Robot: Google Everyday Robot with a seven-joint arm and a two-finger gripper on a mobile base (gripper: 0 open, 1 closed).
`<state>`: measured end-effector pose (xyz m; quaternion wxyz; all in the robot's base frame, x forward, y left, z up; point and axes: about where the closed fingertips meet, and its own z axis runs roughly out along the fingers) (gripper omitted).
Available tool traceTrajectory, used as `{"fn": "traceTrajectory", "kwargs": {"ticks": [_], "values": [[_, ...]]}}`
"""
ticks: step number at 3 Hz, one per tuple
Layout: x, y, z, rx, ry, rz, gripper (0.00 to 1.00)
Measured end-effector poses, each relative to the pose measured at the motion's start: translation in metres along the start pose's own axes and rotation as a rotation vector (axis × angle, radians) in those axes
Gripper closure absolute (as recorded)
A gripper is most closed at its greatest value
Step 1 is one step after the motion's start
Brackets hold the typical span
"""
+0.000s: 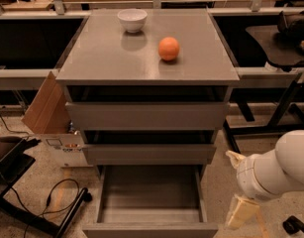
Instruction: Close bottom drawer
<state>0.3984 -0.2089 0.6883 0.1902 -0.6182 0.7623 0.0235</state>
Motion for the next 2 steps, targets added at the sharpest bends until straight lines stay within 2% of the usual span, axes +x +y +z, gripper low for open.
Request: {"fn": "traceTrajectory", "kwargs": {"ticks": [1, 2], "values": [[0.011, 0.004, 0.032, -0.004, -0.032, 0.028, 0.00], [0.044, 0.037, 0.149, -0.061, -0.095, 0.106, 0.26]]}}
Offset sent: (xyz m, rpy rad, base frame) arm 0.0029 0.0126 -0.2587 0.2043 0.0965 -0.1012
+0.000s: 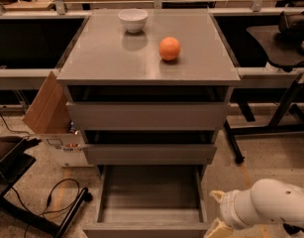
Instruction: Close bottom drawer
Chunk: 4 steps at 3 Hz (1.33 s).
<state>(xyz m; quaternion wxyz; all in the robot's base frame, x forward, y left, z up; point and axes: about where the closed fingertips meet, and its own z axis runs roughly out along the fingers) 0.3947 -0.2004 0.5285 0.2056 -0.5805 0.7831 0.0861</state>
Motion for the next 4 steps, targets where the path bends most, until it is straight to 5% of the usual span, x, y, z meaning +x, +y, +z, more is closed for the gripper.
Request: {"fn": "traceTrajectory", "kwargs": {"ticks": [1, 3, 4], "values": [[0.026, 0.015, 0.072, -0.011, -0.049, 0.057, 0.49], [0.062, 0.046, 0.209, -0.147, -0.073, 0.145, 0.96], [0.066, 0.063, 0.227, -0.184, -0.080, 0.166, 1.00]]}}
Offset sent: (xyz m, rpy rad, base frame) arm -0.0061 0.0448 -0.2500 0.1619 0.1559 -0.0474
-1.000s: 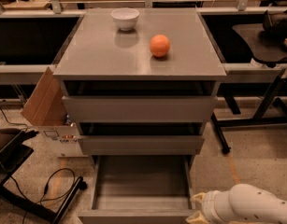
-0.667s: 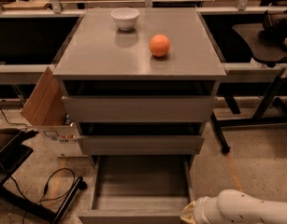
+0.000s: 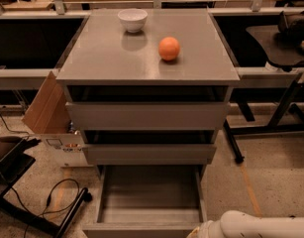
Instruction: Close bottom drawer
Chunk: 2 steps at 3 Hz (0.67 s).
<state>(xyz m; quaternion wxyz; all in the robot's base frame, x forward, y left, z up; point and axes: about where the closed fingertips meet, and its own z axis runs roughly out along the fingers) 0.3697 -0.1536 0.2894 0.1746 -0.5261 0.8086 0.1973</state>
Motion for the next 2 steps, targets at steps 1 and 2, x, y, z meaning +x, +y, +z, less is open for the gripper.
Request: {"fn": "traceTrajectory", "kwargs": {"ticks": [1, 2], "values": [[0.001, 0.002, 0.009, -0.015, -0.004, -0.007, 1.00], [0.002, -0.011, 0.050, -0.036, -0.004, -0.035, 1.00]]}}
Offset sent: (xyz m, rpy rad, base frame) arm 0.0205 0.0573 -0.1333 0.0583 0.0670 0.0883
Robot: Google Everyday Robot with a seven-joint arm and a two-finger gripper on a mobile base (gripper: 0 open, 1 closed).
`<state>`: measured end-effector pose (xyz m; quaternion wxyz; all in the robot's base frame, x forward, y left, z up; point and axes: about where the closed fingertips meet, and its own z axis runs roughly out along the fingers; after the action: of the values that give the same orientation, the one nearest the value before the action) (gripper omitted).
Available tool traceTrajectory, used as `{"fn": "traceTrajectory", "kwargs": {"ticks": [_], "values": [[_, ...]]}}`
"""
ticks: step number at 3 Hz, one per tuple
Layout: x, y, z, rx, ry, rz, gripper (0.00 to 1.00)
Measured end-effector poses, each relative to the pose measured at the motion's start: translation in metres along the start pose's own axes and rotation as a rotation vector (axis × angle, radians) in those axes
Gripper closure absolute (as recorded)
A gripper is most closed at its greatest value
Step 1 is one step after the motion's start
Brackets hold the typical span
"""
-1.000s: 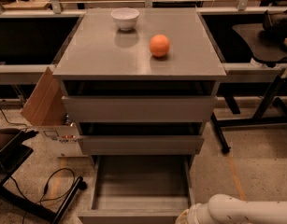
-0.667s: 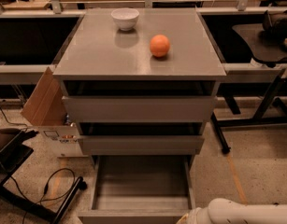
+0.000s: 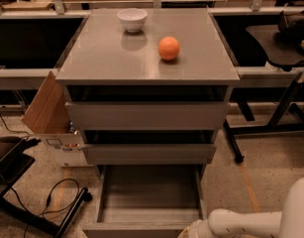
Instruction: Close bottom drawer
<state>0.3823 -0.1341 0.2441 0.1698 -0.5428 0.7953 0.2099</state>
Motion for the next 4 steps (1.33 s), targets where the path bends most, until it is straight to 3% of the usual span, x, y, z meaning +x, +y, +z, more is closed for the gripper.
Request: {"fn": "traceTrajectory", "kwargs": {"ticks": [2, 3, 4], "values": [[0.001, -0.004, 0.124, -0.082, -0.036, -0.107, 1.00], [-0.005, -0.006, 0.153, -0.101, -0.050, -0.149, 1.00], [-0.035, -0.023, 0.156, -0.073, -0.061, -0.218, 1.00]]}}
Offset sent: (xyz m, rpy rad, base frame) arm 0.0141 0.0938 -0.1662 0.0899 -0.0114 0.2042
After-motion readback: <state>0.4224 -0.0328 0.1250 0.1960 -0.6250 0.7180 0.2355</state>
